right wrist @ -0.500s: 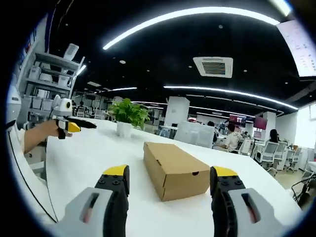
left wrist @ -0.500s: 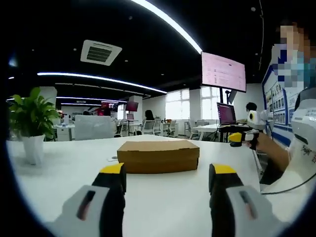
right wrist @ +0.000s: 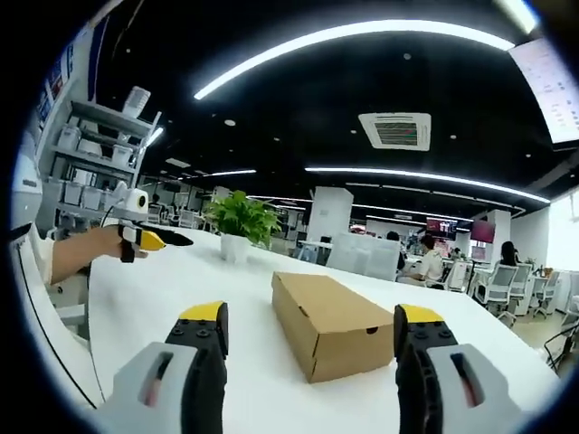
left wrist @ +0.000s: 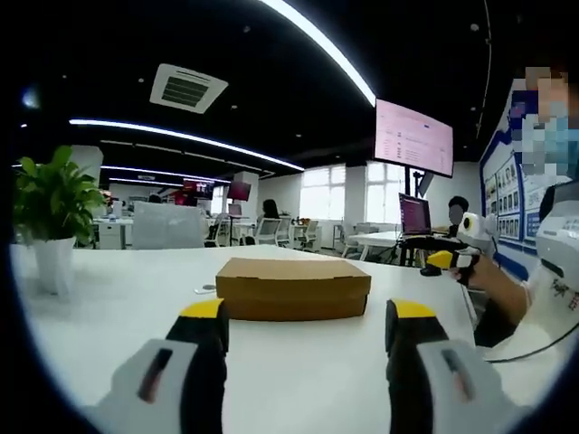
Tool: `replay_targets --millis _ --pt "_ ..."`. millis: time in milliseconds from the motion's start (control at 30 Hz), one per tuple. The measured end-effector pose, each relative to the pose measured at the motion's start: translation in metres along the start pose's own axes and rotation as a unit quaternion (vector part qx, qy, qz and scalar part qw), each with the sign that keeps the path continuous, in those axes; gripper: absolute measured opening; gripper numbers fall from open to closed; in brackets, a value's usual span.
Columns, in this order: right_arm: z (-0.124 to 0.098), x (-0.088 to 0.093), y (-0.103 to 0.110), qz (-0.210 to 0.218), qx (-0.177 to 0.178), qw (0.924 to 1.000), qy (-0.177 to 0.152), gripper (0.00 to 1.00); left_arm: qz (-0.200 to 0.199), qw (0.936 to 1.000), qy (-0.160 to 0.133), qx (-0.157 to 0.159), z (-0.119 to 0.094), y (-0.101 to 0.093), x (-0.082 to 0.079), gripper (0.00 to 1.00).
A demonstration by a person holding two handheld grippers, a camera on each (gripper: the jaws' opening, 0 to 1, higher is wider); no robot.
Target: Operate the shoe box by opening the lid, removing the specified soft item, and placing it in the target area until the item is outside and the box remains undamaged.
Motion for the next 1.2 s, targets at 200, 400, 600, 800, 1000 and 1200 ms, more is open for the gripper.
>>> replay_targets --millis 200,400,600,800,1000,1200 --pt "0.009 0.003 0.007 0.002 -0.004 1.0000 0.008 0.82 0.018 0.9998 0.003 -0.002 0.003 0.005 -0.006 0.75" --pt "0.011 -0.003 0.006 0.008 -0.007 0.9999 0.011 0.82 0.026 0.9990 0.037 -0.001 0.005 0.014 -0.013 0.75" --pt "0.009 -0.010 0.004 0.013 -0.005 0.9999 0.003 0.81 0.040 0.9980 0.047 0.012 0.010 0.022 -0.033 0.76" --pt "0.014 -0.004 0.000 0.022 -0.006 0.9996 0.016 0.81 0.036 0.9986 0.036 0.012 0.019 0.029 -0.037 0.76" --pt "0.019 -0.001 -0.002 0.032 -0.006 0.9993 0.018 0.82 0.041 0.9984 0.029 0.026 0.030 0.030 -0.035 0.77" --pt "0.028 0.006 -0.009 -0.024 -0.002 0.9980 0.059 0.84 0.025 0.9986 0.033 0.033 0.049 0.033 -0.031 0.76"
Point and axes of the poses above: the point that each gripper's makers call its tool centre point, and the gripper's own axes: z roughly forward along the fingers, y roughly to its left, x roughly out of its underside, the point moved 3 cm from there along -z, roughly backward along the fingers, and after that the axes turned 4 degrees about y, right-handed, at the moved point
